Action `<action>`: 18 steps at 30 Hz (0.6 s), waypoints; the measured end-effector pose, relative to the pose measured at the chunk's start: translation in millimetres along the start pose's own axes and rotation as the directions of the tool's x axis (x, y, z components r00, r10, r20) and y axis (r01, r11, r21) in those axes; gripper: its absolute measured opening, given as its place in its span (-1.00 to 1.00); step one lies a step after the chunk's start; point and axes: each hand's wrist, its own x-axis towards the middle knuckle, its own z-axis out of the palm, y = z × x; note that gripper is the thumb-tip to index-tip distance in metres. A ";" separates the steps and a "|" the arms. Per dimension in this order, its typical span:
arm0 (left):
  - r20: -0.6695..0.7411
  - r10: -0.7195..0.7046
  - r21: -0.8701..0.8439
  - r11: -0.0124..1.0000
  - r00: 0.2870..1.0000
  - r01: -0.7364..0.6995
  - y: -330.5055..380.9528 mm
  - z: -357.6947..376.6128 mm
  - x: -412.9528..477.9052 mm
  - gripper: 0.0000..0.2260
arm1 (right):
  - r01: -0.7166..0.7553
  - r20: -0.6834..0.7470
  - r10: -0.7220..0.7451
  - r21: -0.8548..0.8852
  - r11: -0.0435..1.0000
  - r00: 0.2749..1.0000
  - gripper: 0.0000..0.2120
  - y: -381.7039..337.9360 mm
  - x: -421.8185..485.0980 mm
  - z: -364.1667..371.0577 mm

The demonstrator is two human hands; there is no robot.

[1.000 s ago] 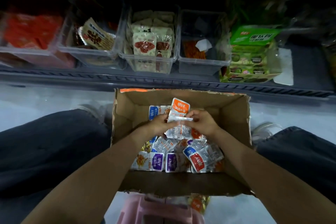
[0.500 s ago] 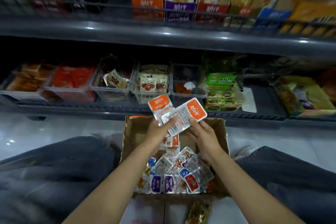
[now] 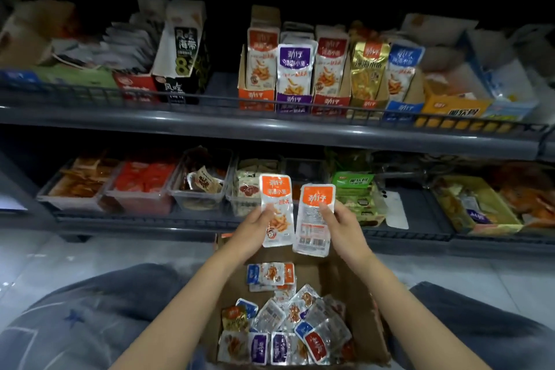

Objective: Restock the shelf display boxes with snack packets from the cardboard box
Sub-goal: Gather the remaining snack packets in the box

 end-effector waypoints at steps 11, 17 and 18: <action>0.207 0.034 -0.187 0.982 0.978 0.006 43.2 10.1 -9.0 -0.55 | 0.043 0.155 -0.046 0.024 0.999 0.987 -0.71 -53.9 9.8 19.7; 0.260 0.002 -0.183 0.982 0.966 0.048 61.9 -16.6 -13.7 -0.71 | 0.167 0.106 -0.145 -0.234 0.958 0.984 -0.42 -82.7 31.0 6.1; 0.278 0.004 -0.165 0.985 0.961 0.044 66.7 -21.6 -14.4 -0.70 | 0.145 0.148 -0.119 -0.179 0.973 0.982 -0.38 -92.1 34.5 6.4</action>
